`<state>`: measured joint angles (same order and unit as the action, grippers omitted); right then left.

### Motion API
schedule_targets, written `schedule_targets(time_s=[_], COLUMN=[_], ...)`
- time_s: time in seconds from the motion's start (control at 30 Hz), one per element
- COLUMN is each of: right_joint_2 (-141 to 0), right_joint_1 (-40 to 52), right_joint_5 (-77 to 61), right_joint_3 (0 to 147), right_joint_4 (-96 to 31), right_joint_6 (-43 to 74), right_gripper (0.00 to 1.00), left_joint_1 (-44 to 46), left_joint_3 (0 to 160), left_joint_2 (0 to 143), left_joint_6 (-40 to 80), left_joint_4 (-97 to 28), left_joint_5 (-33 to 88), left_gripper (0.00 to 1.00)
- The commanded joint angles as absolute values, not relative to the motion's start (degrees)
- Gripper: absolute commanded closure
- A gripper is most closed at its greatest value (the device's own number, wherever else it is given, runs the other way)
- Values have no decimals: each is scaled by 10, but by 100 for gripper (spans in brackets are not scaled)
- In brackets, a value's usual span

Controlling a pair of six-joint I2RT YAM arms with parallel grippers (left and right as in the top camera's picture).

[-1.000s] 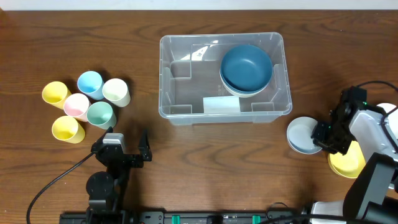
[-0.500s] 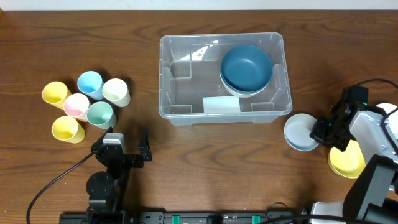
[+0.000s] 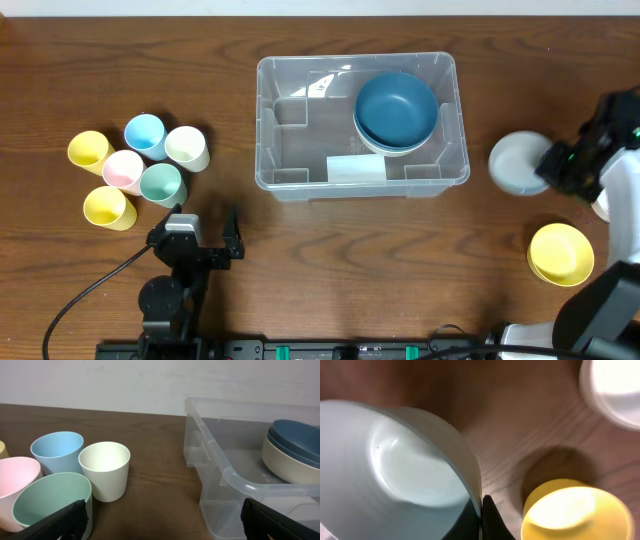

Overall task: Pack container
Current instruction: 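Carry the light grey bowl into the container's left side and lower it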

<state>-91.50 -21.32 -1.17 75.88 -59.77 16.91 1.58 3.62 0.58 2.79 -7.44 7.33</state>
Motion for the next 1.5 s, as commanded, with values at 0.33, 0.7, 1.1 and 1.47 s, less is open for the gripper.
schedule_targets(time_s=[0.33,0.7,1.1,1.47], right_joint_2=[-913,-972,-1166,-1250], right_joint_1=[-47,204,302,315], right_joint_5=[-28,22,24,24], right_joint_3=[1071,1089,1089,1089], right_joint_4=[-729,-568,-481,-436], right_joint_6=[91,104,107,106], right_gripper=[99,99,99,99], left_joint_1=[13,13,13,13], left_joint_3=[27,27,27,27], left_joint_2=[2,2,2,2], left_joint_6=[22,22,22,22], left_joint_4=[-92,-92,-92,-92], left_joint_5=[80,80,80,80], left_gripper=[2,2,2,2])
